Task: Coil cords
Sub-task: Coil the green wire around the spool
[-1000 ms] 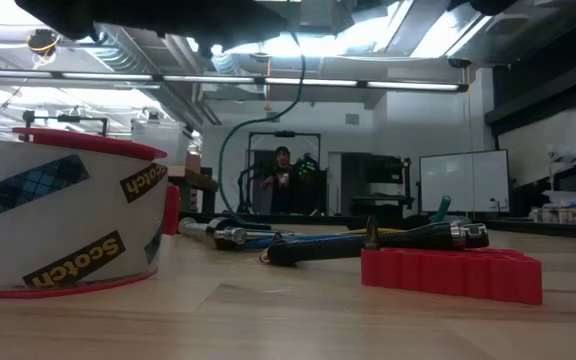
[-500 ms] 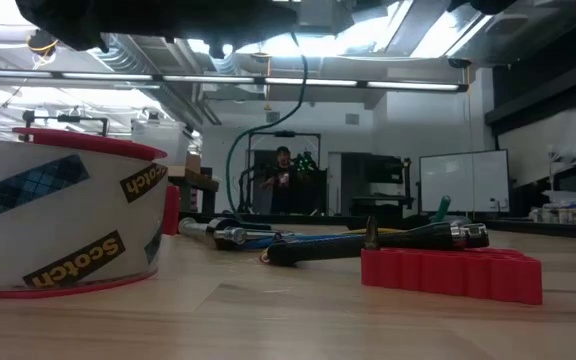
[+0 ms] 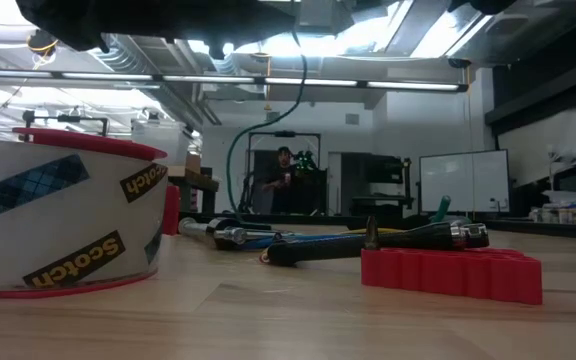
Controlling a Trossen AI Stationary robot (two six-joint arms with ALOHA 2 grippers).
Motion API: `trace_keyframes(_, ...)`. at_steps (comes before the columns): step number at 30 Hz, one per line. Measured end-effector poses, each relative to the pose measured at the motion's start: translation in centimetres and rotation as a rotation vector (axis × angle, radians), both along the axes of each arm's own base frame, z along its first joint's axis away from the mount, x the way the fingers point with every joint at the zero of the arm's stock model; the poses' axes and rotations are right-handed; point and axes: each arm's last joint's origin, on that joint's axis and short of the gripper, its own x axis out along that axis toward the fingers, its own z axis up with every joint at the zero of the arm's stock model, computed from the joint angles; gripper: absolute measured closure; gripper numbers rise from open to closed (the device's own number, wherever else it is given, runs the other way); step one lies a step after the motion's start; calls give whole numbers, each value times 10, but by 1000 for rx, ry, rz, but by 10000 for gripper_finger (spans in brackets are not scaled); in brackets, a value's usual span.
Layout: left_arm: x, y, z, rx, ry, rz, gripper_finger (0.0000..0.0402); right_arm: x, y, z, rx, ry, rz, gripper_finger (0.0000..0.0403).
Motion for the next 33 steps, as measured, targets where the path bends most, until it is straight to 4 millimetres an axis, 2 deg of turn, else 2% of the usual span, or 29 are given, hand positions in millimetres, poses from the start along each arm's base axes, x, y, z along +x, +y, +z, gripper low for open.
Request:
trace_keyframes(6, -2, 3, -2, -32, 34, 106, 399, -1, 0, -7, 9, 111, 0, 403)
trace_keyframes(15, -23, 7, 7, -75, 160, 241, 401, -26, -1, 0, 44, 269, -84, 403)
trace_keyframes(21, -37, 11, 18, -67, 188, 292, 401, -30, -2, -15, 100, 435, -136, 403)
trace_keyframes(26, -45, 20, 31, -95, 122, 333, 401, -23, -3, -33, 132, 539, -165, 403)
trace_keyframes(33, -45, 28, 33, -157, 91, 281, 401, -4, -5, -59, 134, 623, -171, 403)
